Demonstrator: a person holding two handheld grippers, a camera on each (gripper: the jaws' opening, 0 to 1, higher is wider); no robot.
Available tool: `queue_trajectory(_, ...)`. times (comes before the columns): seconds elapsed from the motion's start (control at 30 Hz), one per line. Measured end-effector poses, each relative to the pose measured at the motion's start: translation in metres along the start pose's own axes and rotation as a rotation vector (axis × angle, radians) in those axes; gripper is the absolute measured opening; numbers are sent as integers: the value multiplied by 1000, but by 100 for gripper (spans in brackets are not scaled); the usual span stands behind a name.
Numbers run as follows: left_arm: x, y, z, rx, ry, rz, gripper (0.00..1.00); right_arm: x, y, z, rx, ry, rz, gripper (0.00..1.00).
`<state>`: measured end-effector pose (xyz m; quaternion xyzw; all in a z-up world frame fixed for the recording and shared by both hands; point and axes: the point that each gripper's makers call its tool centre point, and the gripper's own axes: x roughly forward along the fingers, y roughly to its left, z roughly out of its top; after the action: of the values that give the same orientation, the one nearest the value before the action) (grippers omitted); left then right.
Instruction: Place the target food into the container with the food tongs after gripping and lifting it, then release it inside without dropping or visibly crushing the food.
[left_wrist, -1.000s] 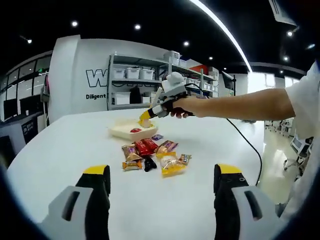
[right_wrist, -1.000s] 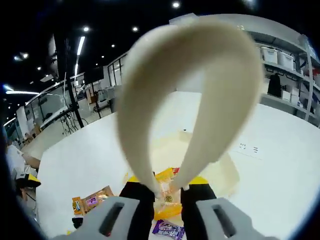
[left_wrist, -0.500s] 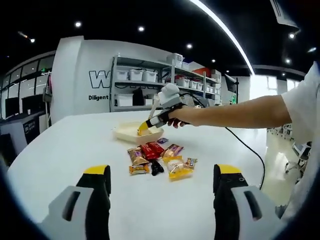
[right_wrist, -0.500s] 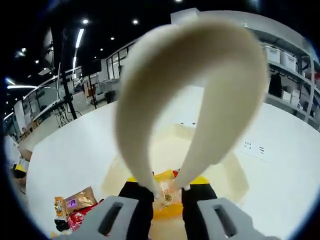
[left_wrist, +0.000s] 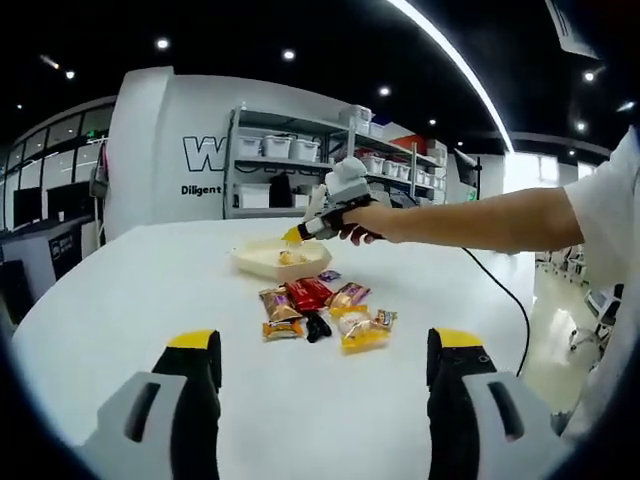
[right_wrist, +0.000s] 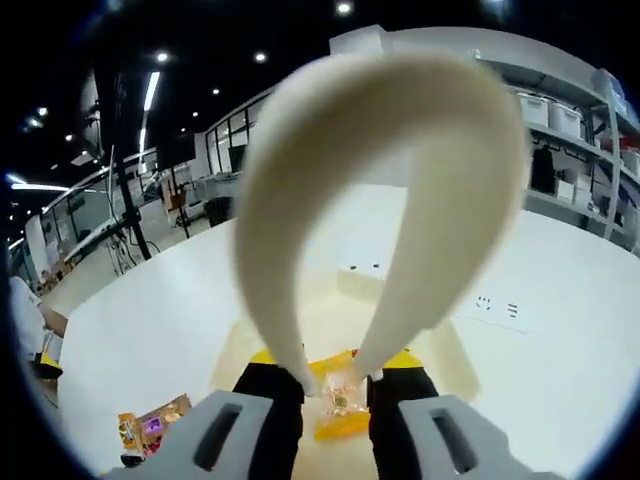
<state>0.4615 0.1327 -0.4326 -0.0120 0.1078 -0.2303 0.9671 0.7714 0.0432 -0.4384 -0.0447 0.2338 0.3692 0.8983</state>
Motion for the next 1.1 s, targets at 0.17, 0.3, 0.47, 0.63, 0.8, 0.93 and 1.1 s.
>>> queue_trajectory(0.17,-7,-2,4,10,-11,5,82,-23,13,13,46,-29,38,17)
queue_trajectory(0.3,-10,-5,4,11,-8,5,83,-46,28,3,62,-21,63,16)
queue_trajectory(0.47,-15,-12,6,16,-18,-4,82,-66,47,-17,81,6,131,16)
queue_trajectory(0.63,-19,-18,6,2,-27,2,82,-72,65,-53,50,91,170,15)
queue_trajectory(0.8,-21,-25,7,9,-29,-8,81,-73,66,-75,4,138,150,16)
queue_trajectory(0.93,-22,-29,10,17,-36,-15,81,-79,67,-88,17,164,142,16)
queue_trajectory(1.1,-23,-28,9,14,-40,-14,81,-92,70,-100,57,155,134,16)
